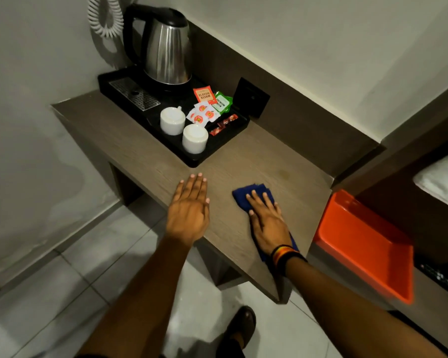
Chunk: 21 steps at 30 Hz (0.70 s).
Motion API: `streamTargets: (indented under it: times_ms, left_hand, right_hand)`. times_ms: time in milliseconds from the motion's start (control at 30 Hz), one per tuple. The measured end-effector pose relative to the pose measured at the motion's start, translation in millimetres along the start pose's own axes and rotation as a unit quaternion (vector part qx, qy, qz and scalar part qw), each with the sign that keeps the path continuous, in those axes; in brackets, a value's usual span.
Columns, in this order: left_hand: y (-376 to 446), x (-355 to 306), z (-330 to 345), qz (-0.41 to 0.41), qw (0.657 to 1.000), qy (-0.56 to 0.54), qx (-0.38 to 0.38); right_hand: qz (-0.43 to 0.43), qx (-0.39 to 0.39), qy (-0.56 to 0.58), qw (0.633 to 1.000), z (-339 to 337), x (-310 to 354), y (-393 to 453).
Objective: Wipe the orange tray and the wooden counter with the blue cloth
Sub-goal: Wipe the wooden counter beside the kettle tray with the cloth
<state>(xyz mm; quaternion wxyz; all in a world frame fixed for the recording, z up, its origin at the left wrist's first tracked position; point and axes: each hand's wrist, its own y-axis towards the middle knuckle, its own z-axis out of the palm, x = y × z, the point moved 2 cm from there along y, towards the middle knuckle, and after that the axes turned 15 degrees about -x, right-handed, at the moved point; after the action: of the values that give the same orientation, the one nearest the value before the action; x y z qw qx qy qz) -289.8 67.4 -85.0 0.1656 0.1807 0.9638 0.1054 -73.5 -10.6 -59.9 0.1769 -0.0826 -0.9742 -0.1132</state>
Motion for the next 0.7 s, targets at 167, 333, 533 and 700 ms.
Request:
streamTargets:
  times_ms: [167, 333, 533, 700]
  left_hand:
    - [-2.4, -2.2, -4.3, 0.0, 1.0, 0.001, 0.005]
    - [-0.6, -2.7, -3.6, -0.007, 1.0, -0.008, 0.008]
    - [-0.5, -1.8, 3.0, -0.015, 1.0, -0.011, -0.007]
    - [-1.8, -1.2, 1.2, -0.016, 0.999, -0.038, -0.024]
  right_hand:
    - [-0.14, 0.06, 0.015, 0.988, 8.1, 19.1, -60.2]
    - [-0.104, 0.05, 0.025, 0.993, -7.7, -8.4, -31.7]
    - [-0.107, 0.032, 0.017, 0.994, 7.0, 13.3, -32.7]
    - [-0.117, 0.05, 0.032, 0.991, -17.5, -41.4, -65.1]
